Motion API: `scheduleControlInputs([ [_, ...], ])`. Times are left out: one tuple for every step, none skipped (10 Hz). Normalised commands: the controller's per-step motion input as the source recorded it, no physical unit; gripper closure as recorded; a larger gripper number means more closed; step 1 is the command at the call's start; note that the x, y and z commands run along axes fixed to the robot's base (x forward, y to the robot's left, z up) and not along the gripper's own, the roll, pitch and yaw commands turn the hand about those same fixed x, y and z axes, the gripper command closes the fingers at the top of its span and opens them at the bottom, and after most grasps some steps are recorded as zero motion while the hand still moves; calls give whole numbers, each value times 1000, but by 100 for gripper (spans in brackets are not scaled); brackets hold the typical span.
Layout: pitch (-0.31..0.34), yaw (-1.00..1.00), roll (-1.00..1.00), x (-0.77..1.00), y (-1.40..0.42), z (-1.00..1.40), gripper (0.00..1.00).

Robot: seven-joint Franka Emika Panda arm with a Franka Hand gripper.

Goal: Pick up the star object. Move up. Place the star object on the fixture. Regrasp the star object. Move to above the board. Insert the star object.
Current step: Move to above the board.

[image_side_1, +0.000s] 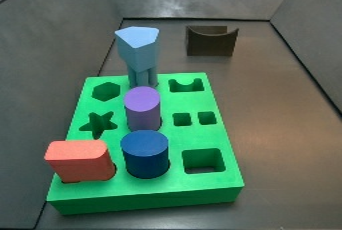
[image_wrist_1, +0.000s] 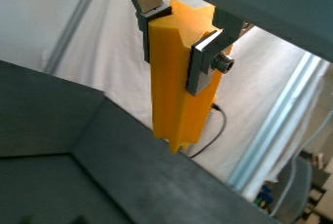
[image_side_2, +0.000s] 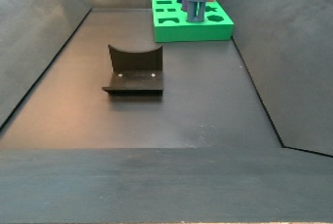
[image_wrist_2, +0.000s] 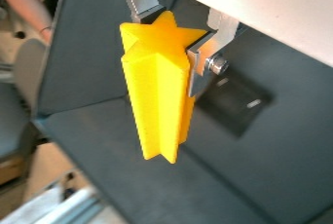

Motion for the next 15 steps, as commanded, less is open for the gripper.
scheduleControlInputs([
  [-67, 37, -1000, -1000, -915, 109, 100],
  [-83, 39, -1000, -1000, -866, 89, 100],
  [-114, 42, -1000, -1000, -837, 98, 100],
  [-132, 43, -1000, -1000, -787, 84, 100],
  [-148, 42, -1000, -1000, -741, 77, 100],
  [-176, 42, -1000, -1000, -672, 85, 100],
  [-198, 38, -1000, -852, -507, 54, 100],
  [-217, 29, -1000, -600, -288, 37, 100],
  [-228, 19, -1000, -396, -135, 22, 100],
  [-249, 8, -1000, -203, -19, 3, 100],
  [-264, -5, -1000, -153, 5, 5, 100],
  [-254, -15, -895, -109, 29, 0, 100],
  [-207, -16, -675, -95, 30, 1, 100],
  [-149, -13, -420, -79, 29, -1, 100],
  [-122, -12, -321, -69, 25, 0, 100],
])
